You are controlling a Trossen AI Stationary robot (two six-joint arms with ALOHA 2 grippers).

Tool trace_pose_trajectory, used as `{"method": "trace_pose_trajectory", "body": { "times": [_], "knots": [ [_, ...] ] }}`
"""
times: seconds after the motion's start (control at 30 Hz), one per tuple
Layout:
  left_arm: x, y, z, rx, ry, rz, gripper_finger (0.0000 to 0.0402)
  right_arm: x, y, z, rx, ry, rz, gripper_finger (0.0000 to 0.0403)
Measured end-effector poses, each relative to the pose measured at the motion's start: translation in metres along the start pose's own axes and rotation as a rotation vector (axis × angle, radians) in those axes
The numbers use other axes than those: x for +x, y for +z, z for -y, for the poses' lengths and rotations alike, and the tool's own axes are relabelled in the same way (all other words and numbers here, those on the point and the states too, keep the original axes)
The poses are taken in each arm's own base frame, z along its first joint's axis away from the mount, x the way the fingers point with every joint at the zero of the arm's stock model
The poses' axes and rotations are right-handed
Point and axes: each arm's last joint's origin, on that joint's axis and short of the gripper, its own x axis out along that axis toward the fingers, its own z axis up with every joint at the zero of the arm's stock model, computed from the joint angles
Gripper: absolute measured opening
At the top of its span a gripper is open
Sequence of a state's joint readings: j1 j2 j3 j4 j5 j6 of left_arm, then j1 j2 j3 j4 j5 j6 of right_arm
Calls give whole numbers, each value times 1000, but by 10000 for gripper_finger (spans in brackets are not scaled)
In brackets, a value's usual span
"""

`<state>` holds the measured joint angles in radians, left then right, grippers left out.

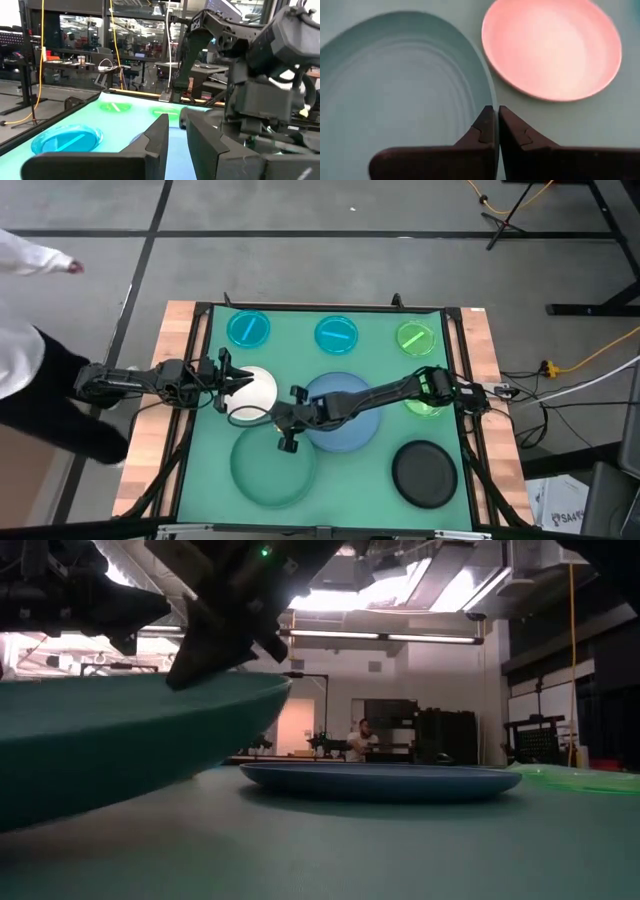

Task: Stack plastic plates
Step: Stack the green plate on top of the blue plate

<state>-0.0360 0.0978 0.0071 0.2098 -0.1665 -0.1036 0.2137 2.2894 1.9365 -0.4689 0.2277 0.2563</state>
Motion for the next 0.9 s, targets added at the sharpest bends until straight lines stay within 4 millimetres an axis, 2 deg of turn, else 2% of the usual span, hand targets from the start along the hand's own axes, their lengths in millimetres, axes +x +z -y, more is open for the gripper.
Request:
{"method": "trace_pose_trajectory", "body": {
  "times": [0.27,0.57,0.7,0.9],
  "knots": [
    [0,0,0,-2,0,0,61,-12,-1,3,-40,-26,-54,0],
    [0,0,0,-2,-2,0,61,-14,-5,4,-57,-49,-104,0],
    [0,-1,0,0,-4,-10,61,-26,-3,1,-67,-59,-108,0],
    [0,-3,0,6,-4,-35,61,-49,3,6,-75,-125,-116,0]
  ]
}}
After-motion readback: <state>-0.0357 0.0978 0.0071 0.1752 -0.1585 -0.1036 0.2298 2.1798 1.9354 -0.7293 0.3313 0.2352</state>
